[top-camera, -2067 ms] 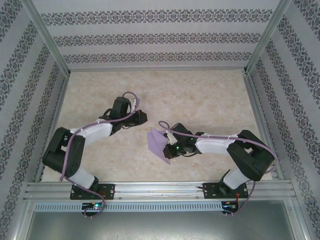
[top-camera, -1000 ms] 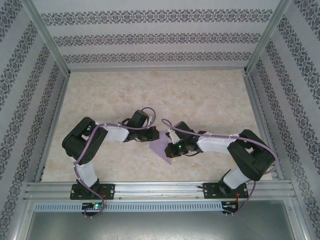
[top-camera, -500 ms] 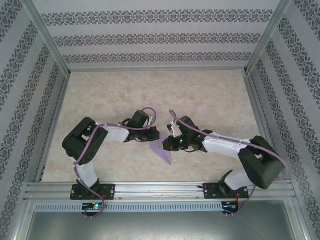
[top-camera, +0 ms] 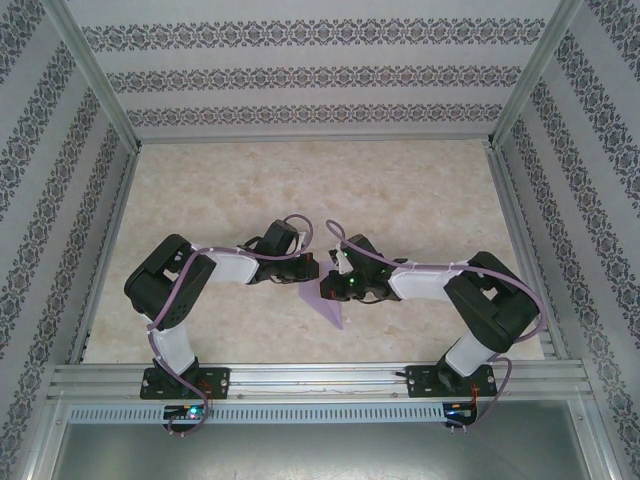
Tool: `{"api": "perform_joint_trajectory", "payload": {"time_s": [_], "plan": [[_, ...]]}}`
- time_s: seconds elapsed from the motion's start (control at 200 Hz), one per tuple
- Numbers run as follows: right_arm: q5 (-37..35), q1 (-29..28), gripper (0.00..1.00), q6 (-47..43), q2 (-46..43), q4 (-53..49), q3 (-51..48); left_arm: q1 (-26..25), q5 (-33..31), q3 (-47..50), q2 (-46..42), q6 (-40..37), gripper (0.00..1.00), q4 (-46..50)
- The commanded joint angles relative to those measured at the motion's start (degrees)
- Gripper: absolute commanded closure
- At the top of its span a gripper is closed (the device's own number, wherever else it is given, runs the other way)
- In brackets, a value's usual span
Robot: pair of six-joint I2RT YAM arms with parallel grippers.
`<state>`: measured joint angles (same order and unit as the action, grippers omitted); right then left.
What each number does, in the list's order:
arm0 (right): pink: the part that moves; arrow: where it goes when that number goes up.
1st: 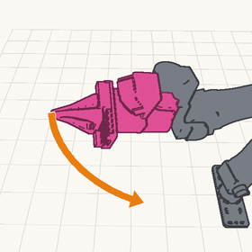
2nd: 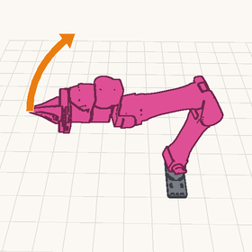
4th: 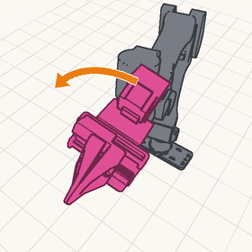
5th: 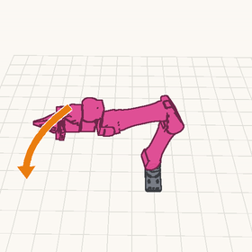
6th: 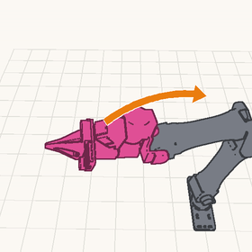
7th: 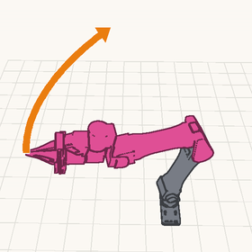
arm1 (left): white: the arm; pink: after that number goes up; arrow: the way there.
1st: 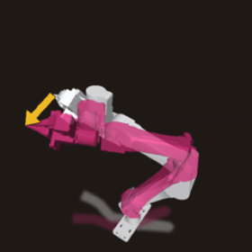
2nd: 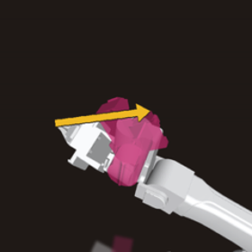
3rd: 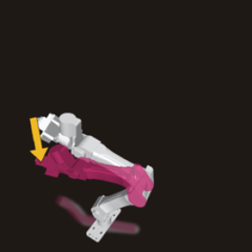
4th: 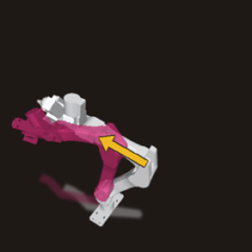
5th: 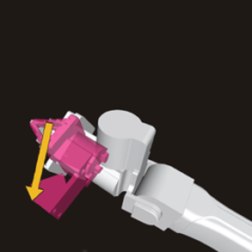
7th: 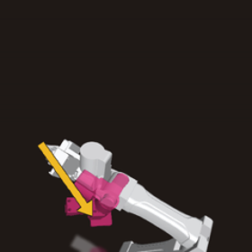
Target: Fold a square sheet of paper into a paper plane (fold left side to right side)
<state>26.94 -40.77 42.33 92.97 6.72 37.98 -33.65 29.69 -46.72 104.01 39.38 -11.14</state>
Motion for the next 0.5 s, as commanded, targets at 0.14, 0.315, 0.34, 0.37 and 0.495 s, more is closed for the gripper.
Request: {"api": "perform_joint_trajectory", "payload": {"time_s": [0.14, 0.315, 0.34, 0.37, 0.495], "plan": [[-3.27, -0.91, 1.00, -0.40, 3.27, -0.20, 2.63, -0.54, -5.82, 1.04, 3.84, -1.67, 0.94, 6.65], [-2.95, -1.55, 1.00, -0.88, 3.93, -1.91, 2.28, -0.56, -6.61, 1.15, 3.84, -1.67, 0.94, 6.95], [-2.86, -1.70, 1.00, -0.93, 3.89, -2.26, 2.21, -0.50, -6.77, 1.14, 3.90, -1.62, 0.94, 7.00], [-2.92, -1.90, 1.00, -0.97, 3.82, -2.62, 2.11, -0.55, -6.91, 1.17, 3.93, -1.58, 0.95, 6.99], [-3.44, -2.72, 1.00, -0.93, 2.86, -3.88, 1.49, -0.52, -7.15, 1.03, 4.27, -1.25, 0.94, 6.96]]}}
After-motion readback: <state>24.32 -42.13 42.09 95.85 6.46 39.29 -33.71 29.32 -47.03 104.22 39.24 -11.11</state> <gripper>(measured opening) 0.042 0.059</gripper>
